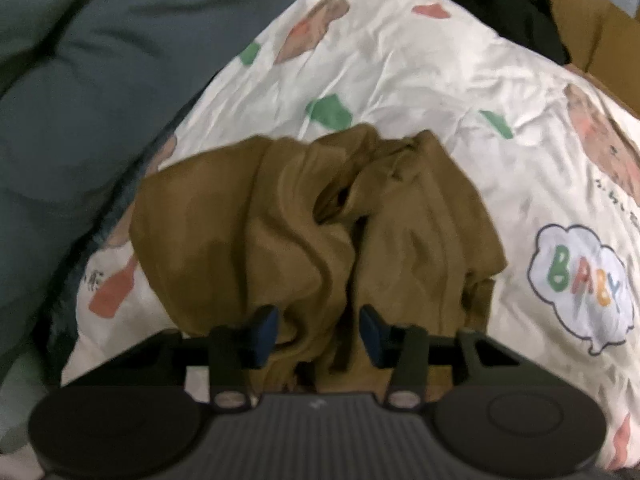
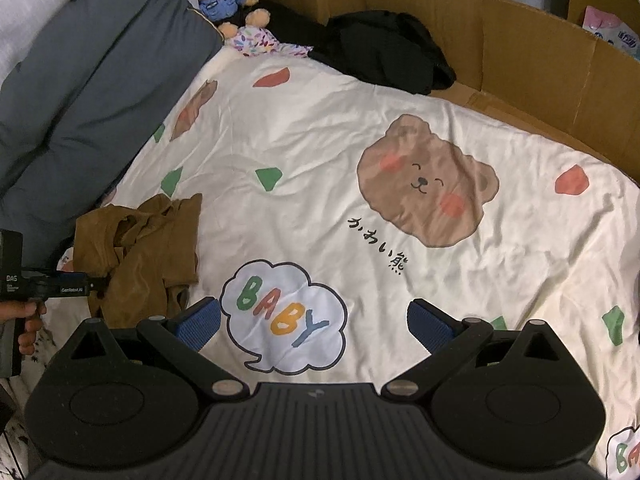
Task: Fold clothes
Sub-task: 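Close the left gripper on the brown T-shirt and lift it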
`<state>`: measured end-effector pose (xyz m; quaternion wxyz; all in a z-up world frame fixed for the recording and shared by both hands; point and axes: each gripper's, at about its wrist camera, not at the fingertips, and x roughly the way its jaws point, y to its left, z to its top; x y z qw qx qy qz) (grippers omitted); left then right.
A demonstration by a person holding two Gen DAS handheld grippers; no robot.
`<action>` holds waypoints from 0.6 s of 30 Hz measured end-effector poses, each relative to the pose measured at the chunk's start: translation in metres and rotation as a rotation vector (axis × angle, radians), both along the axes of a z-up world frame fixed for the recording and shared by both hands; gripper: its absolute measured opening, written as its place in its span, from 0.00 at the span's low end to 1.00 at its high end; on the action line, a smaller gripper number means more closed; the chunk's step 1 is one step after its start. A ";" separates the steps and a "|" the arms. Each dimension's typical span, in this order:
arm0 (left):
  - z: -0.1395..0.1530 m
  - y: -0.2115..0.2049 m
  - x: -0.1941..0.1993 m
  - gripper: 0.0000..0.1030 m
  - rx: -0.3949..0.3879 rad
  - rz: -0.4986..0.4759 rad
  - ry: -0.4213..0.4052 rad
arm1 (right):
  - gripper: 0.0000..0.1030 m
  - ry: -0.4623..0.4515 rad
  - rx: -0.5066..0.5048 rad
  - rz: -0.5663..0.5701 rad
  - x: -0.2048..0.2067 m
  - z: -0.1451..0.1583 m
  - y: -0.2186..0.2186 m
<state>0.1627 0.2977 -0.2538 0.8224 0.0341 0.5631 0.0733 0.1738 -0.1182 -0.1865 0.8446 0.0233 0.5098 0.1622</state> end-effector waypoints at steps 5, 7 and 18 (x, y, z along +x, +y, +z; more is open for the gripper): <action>-0.019 0.001 0.018 0.46 -0.002 -0.012 0.021 | 0.99 0.011 -0.017 -0.002 0.002 -0.004 0.000; -0.017 0.005 0.018 0.20 -0.002 0.004 0.010 | 0.99 0.012 -0.019 -0.006 0.003 -0.005 0.000; 0.041 0.069 -0.004 0.07 -0.172 0.272 -0.189 | 0.99 -0.012 -0.011 0.059 0.009 0.000 0.021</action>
